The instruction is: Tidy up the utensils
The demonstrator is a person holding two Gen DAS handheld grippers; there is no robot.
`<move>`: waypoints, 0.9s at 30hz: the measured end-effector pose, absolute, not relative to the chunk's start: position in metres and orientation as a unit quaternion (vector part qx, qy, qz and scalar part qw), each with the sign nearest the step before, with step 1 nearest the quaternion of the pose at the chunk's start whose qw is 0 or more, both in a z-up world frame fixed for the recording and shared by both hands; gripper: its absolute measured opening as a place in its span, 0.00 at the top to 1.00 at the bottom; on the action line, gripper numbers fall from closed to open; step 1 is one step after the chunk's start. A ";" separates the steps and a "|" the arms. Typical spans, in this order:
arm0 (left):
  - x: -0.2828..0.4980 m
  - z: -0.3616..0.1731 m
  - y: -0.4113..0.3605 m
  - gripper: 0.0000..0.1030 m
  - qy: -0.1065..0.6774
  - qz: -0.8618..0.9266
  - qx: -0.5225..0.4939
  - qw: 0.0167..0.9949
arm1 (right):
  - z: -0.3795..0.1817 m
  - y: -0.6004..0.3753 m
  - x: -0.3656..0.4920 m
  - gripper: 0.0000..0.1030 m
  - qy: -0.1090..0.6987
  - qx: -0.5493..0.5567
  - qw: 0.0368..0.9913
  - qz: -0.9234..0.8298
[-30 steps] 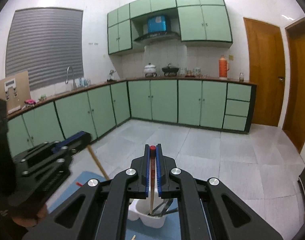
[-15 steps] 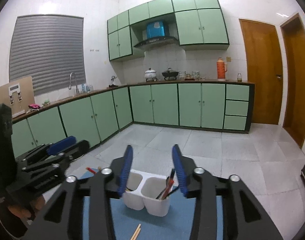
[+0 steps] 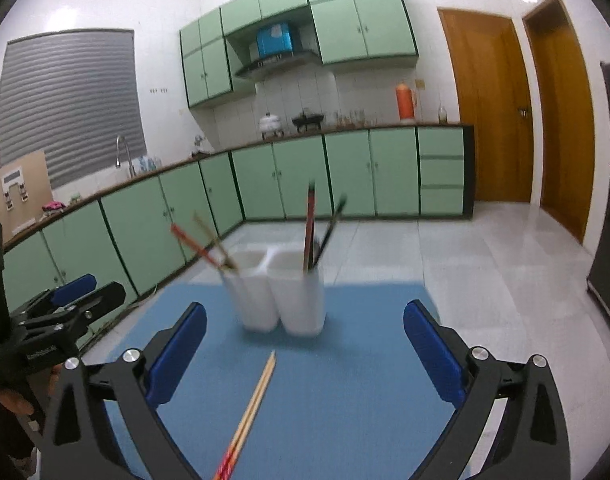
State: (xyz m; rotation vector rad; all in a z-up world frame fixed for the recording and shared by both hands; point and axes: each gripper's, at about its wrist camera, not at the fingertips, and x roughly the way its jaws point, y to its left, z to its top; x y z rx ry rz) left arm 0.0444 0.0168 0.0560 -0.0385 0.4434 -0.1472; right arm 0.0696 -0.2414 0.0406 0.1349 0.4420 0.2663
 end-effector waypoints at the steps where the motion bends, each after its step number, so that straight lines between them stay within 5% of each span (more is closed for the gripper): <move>1: 0.042 0.048 0.020 0.12 0.228 -0.072 -0.017 0.971 | 0.032 -0.240 0.067 0.06 0.227 0.066 0.963 0.131; 8: 0.027 -0.006 0.026 0.12 0.290 -0.062 -0.001 0.955 | -0.024 -0.220 0.049 0.09 0.290 0.069 0.945 0.138; 11: 0.023 -0.025 0.029 0.12 0.315 -0.059 0.006 0.947 | -0.048 -0.207 0.042 0.15 0.320 0.064 0.934 0.143; 19: 0.013 -0.066 0.042 0.12 0.378 -0.044 0.003 0.925 | -0.096 -0.177 0.041 0.55 0.404 0.057 0.898 0.168; 27: 0.010 -0.069 0.049 0.12 0.386 -0.042 -0.006 0.921 | -0.103 -0.163 0.042 0.62 0.420 0.047 0.889 0.177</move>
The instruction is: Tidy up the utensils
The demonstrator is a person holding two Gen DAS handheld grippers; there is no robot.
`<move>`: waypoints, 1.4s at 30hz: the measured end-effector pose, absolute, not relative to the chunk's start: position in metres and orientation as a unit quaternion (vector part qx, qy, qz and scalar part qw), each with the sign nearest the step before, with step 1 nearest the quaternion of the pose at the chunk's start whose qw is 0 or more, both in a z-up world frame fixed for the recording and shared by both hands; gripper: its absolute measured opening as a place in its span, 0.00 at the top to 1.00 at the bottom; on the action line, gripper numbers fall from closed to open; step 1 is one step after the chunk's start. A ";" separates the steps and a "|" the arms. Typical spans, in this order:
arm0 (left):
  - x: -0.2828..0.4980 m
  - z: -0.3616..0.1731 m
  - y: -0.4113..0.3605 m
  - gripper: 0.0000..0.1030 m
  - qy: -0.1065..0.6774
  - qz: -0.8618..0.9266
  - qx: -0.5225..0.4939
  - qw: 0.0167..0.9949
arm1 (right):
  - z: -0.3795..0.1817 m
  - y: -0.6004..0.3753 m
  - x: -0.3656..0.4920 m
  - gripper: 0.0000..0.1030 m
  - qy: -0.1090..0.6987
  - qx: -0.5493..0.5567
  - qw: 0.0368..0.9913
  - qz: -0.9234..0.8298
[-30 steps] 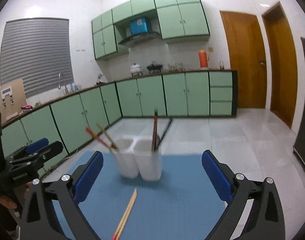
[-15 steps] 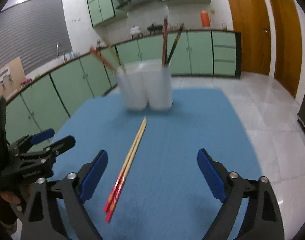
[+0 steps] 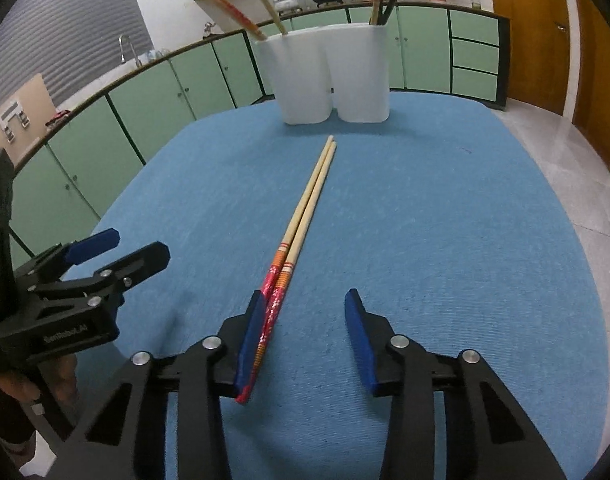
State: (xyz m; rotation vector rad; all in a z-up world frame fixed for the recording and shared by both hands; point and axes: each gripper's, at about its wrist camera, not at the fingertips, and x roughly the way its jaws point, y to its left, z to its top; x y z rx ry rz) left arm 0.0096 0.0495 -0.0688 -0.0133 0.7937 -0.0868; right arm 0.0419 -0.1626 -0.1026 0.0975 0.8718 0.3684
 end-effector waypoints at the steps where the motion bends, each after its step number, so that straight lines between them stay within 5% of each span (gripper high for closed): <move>1: 0.010 -0.068 0.049 0.12 0.386 -0.043 -0.006 0.921 | -0.104 -0.161 0.043 0.63 0.422 0.045 0.888 0.176; 14: 0.011 -0.068 0.048 0.12 0.386 -0.044 -0.014 0.921 | -0.104 -0.142 0.042 0.70 0.426 0.012 0.888 0.173; 19: 0.013 -0.067 0.047 0.12 0.387 -0.046 -0.015 0.921 | -0.106 -0.139 0.044 0.91 0.427 0.007 0.888 0.171; 30: 0.018 -0.064 0.018 0.13 0.393 -0.076 -0.011 0.916 | -0.105 -0.185 0.045 0.94 0.430 0.042 0.894 0.117; 42: 0.035 -0.091 -0.032 0.57 0.436 -0.096 0.015 0.895 | -0.109 -0.228 0.053 0.94 0.427 0.087 0.896 0.088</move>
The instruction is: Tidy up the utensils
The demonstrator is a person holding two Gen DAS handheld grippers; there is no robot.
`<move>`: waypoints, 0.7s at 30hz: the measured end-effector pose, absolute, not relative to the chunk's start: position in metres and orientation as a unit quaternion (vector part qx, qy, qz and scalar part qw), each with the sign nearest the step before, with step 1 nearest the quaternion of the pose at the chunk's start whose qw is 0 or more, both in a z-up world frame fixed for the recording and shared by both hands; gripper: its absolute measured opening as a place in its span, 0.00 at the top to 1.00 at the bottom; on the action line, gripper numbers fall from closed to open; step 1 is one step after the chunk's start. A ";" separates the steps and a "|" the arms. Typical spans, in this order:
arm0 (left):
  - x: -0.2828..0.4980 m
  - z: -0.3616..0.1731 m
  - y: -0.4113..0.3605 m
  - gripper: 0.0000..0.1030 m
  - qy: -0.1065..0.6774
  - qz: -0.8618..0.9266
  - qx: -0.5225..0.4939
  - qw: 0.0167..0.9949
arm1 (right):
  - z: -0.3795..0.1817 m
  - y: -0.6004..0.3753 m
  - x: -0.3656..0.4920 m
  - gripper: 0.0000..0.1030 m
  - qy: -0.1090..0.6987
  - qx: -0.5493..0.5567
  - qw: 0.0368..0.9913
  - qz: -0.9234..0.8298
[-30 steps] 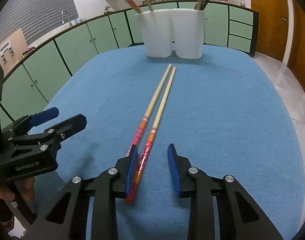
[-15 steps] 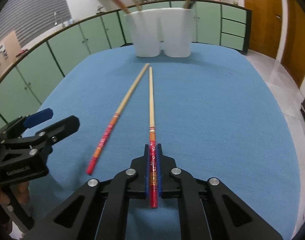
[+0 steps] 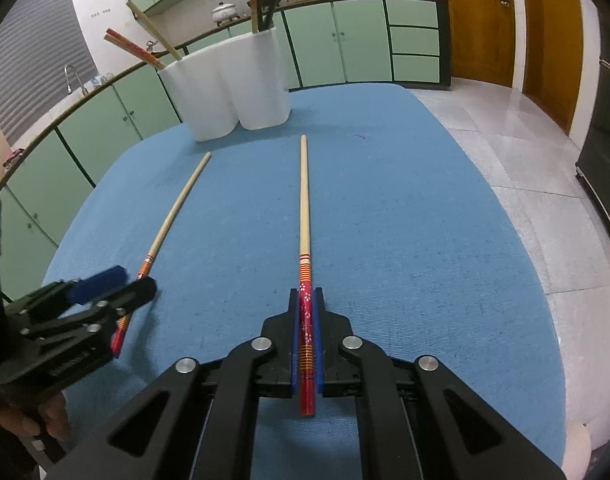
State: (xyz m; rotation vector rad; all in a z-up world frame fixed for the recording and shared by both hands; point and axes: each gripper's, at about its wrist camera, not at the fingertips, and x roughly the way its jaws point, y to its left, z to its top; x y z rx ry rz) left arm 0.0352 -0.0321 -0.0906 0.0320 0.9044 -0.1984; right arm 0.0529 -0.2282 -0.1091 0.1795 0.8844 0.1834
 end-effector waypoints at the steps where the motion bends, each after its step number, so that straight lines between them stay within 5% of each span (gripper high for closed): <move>1: 0.035 -0.091 -0.034 0.59 0.436 -0.095 0.019 0.895 | -0.109 -0.228 0.053 0.94 0.426 0.086 0.896 0.091; 4: 0.036 -0.090 -0.036 0.86 0.436 -0.089 0.024 0.895 | -0.109 -0.228 0.050 0.94 0.424 0.089 0.896 0.103; 6: 0.037 -0.090 -0.036 0.93 0.437 -0.086 0.023 0.895 | -0.110 -0.229 0.050 0.94 0.425 0.088 0.895 0.106; 21: 0.051 -0.086 -0.016 0.94 0.443 -0.043 0.003 0.895 | -0.109 -0.207 0.071 0.94 0.430 0.082 0.893 0.106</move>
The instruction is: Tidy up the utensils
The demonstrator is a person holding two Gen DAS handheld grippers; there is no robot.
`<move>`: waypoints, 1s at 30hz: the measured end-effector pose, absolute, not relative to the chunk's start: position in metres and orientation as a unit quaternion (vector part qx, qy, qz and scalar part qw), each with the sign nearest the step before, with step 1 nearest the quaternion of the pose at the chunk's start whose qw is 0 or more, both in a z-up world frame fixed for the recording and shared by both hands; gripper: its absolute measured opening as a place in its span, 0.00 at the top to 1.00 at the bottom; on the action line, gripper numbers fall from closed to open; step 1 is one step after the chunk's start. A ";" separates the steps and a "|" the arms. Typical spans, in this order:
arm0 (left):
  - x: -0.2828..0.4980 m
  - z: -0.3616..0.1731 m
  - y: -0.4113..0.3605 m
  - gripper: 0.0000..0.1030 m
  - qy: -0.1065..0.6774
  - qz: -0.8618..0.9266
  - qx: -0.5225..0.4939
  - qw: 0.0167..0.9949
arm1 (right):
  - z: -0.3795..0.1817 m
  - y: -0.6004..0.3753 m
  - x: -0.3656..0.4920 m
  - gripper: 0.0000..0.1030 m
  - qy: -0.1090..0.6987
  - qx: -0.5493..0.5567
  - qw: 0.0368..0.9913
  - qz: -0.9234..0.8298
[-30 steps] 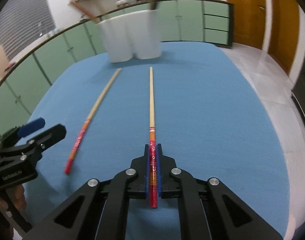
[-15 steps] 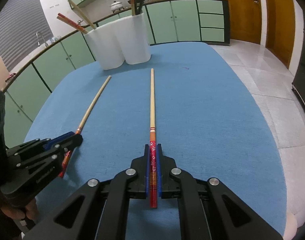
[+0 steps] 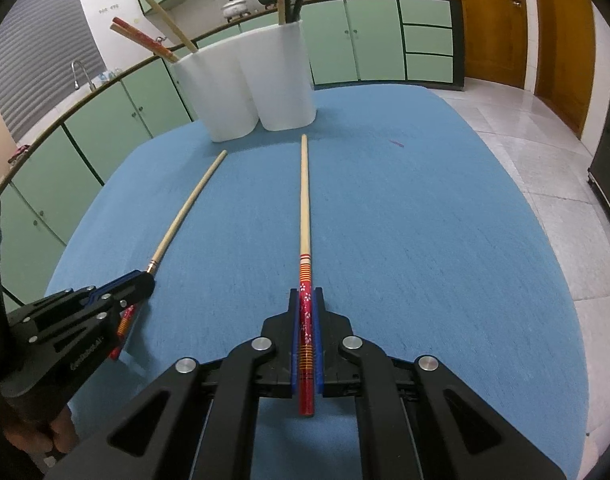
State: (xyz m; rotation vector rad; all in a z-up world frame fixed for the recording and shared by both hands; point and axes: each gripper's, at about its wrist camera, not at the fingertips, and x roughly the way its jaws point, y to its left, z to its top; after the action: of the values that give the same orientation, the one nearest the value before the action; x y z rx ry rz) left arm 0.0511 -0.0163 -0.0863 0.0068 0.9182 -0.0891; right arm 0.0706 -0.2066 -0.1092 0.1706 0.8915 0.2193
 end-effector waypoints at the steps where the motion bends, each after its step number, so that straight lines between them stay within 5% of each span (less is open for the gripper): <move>1: 0.051 -0.086 -0.017 0.94 0.443 -0.043 0.003 0.896 | -0.110 -0.206 0.070 0.94 0.430 0.080 0.893 0.106; 7: 0.033 -0.085 -0.016 0.60 0.437 -0.064 0.002 0.897 | -0.106 -0.211 0.054 0.79 0.419 0.083 0.895 0.130; 24: 0.004 -0.089 -0.005 0.62 0.428 -0.066 0.007 0.901 | -0.108 -0.208 0.018 0.77 0.409 0.039 0.900 0.144; 27: 0.005 -0.090 -0.007 0.68 0.428 -0.062 0.006 0.901 | -0.109 -0.207 0.023 0.78 0.410 0.039 0.900 0.141; 30: 0.006 -0.090 -0.010 0.84 0.431 -0.062 0.005 0.900 | -0.109 -0.207 0.023 0.84 0.412 0.036 0.901 0.135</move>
State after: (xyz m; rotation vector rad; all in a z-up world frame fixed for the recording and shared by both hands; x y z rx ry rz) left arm 0.0064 -0.0097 -0.0898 0.0101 0.8913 -0.1283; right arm 0.0231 -0.2070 -0.1094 0.0742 0.8517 0.2801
